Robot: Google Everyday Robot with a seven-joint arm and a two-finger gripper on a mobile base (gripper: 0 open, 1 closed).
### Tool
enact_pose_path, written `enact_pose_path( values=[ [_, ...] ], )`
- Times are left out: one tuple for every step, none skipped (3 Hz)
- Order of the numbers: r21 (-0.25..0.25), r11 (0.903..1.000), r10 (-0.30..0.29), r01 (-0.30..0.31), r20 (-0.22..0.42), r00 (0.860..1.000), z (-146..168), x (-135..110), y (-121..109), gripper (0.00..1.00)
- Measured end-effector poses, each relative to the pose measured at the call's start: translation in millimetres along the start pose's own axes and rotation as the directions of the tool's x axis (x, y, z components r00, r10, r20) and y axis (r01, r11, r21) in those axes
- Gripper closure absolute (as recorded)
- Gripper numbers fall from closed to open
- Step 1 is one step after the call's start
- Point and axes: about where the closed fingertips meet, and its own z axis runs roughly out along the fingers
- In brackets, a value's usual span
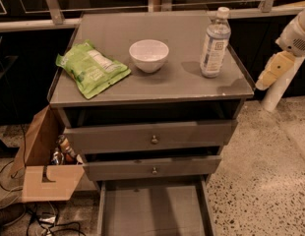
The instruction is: Place blue plastic bottle into bottom drawer
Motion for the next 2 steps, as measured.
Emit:
enact_pose_path(
  values=[
    [0.004, 1.0000, 0.003, -0.003, 0.002, 1.000, 2, 0, -4, 0.00],
    [-0.072, 0.9967, 0.044, -0.038, 0.084, 0.996, 4, -16, 9, 0.00]
  ],
)
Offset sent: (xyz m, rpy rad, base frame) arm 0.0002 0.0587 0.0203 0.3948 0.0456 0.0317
